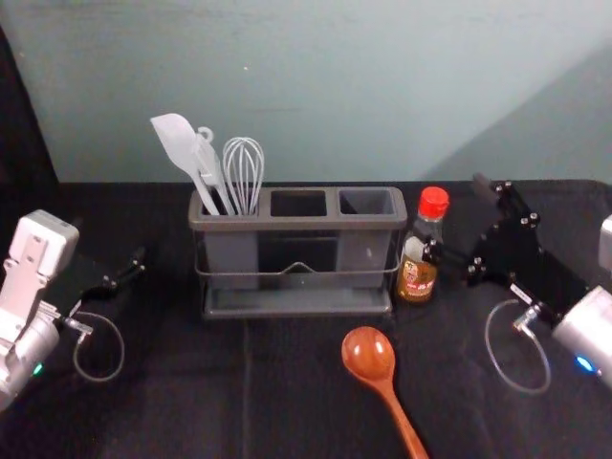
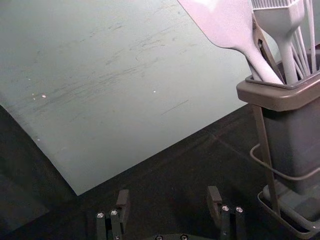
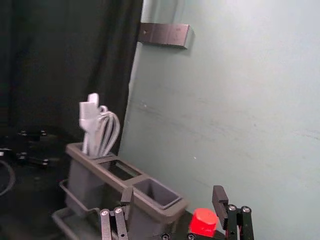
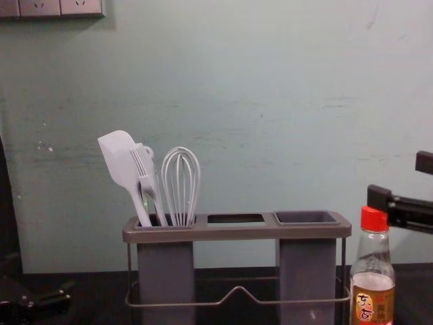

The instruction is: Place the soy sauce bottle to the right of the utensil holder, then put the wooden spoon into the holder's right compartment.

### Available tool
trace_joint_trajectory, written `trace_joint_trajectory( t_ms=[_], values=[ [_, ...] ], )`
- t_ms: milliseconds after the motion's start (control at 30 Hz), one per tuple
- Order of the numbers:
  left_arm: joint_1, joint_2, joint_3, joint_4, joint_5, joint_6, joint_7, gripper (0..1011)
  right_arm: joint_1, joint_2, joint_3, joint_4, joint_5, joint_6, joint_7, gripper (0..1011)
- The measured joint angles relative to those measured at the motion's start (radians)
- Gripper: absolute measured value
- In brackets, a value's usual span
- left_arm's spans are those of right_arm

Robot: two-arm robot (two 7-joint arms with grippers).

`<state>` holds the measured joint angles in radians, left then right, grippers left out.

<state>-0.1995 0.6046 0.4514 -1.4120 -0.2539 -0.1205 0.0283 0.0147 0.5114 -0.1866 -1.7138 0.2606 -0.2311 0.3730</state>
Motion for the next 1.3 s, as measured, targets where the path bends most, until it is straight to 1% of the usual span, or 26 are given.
trace_joint_trajectory(
  t_ms=[33,67,100,167,233,267,367,467,567,733,833,1300],
  values=[
    [0.0,0.0,0.0,0.0,0.0,0.0,0.0,1011,-0.05,0.003,0.008,-0.041,-0.012,-0.009,-0.001,1002],
    [0.0,0.0,0.0,0.0,0.0,0.0,0.0,1011,-0.05,0.003,0.008,-0.041,-0.012,-0.009,-0.001,1002],
    [0.0,0.0,0.0,0.0,0.0,0.0,0.0,1012,-0.071,0.004,0.009,-0.055,-0.017,-0.012,-0.001,1002],
    [0.0,0.0,0.0,0.0,0.0,0.0,0.0,1011,-0.088,0.003,0.011,-0.065,-0.019,-0.013,-0.001,1002],
    [0.0,0.0,0.0,0.0,0.0,0.0,0.0,1012,-0.12,-0.004,0.01,-0.081,-0.024,-0.01,0.001,1003],
    [0.0,0.0,0.0,0.0,0.0,0.0,0.0,1012,-0.12,-0.004,0.01,-0.081,-0.024,-0.01,0.001,1003],
    [0.0,0.0,0.0,0.0,0.0,0.0,0.0,1011,-0.151,-0.017,0.0,-0.089,-0.034,0.003,0.001,1002],
    [0.0,0.0,0.0,0.0,0.0,0.0,0.0,1012,-0.161,-0.026,-0.011,-0.083,-0.043,0.01,0.003,1003],
    [0.0,0.0,0.0,0.0,0.0,0.0,0.0,1011,-0.167,-0.042,-0.033,-0.054,-0.055,0.013,0.011,1003],
    [0.0,0.0,0.0,0.0,0.0,0.0,0.0,1012,-0.164,-0.063,-0.061,-0.006,-0.066,0.0,0.025,1002],
    [0.0,0.0,0.0,0.0,0.0,0.0,0.0,1012,-0.158,-0.067,-0.072,0.011,-0.072,-0.006,0.033,1003],
    [0.0,0.0,0.0,0.0,0.0,0.0,0.0,1012,-0.159,-0.067,-0.071,0.01,-0.071,-0.006,0.034,1003]
  ],
)
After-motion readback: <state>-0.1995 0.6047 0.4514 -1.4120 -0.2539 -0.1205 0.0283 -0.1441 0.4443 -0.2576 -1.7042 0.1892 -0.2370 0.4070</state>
